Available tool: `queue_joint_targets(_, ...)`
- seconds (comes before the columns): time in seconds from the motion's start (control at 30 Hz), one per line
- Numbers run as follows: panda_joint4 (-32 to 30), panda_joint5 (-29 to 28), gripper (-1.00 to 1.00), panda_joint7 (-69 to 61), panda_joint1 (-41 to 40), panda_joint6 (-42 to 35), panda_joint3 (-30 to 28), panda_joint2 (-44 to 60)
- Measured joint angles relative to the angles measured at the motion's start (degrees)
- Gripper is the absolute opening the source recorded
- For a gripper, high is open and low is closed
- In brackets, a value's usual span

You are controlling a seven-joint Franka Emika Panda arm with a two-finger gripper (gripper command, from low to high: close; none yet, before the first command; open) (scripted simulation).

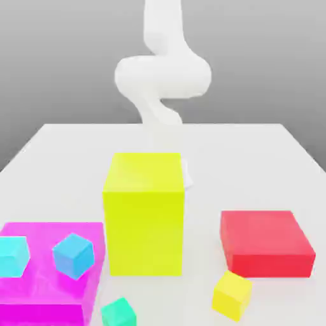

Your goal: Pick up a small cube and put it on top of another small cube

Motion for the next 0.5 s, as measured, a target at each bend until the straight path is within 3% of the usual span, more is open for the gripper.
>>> queue_joint_targets(0.5,-6.4,-4.0,0.00,30.4,-4.4,13.0,12.9,31.4)
